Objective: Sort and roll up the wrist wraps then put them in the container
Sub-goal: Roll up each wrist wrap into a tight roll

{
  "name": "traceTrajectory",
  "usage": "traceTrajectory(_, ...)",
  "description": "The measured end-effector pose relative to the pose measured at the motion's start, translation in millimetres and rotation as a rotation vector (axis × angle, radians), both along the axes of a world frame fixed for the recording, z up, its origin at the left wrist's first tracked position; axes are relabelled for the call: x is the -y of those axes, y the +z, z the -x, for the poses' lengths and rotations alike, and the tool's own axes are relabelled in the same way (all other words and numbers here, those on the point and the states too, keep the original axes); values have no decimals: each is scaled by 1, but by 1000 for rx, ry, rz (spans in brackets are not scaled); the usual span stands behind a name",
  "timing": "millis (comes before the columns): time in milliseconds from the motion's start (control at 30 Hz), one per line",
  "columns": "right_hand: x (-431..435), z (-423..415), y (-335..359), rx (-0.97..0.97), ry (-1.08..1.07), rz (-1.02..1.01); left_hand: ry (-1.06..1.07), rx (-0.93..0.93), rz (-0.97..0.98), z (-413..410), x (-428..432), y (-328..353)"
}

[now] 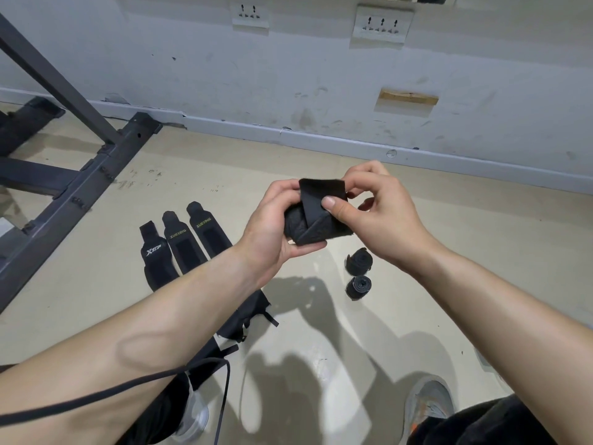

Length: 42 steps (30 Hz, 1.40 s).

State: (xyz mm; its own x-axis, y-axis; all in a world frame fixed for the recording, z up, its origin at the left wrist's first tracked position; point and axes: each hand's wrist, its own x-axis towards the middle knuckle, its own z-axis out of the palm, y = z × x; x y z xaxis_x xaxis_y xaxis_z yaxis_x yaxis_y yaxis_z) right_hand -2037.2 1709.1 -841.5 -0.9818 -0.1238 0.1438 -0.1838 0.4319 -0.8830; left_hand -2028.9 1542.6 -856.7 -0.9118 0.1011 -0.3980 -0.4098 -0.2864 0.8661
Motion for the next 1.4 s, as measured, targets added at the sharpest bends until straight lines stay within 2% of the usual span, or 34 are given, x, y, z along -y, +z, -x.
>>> traceTrajectory(267, 6, -2, -2, 21, -118, 145, -103, -62, -28, -8, -4, 1)
traceTrajectory(467, 8, -1, -5, 34, -153, 139, -84, -139, 70, -9, -10, -3)
traceTrajectory(733, 14, -2, -10, 213, -144, 231, -89, -209, 108, -10, -8, -9)
traceTrajectory(1100, 18, -7, -26, 285, -150, 412, 32, -126, 170, -8, -11, -11)
traceTrajectory(1300, 27, -8, -32, 412, -182, 381, 39, -142, 193, -7, -17, -10)
traceTrajectory(1400, 30, -8, -34, 374, -197, 343, 70, -124, 204, -7, -20, -10)
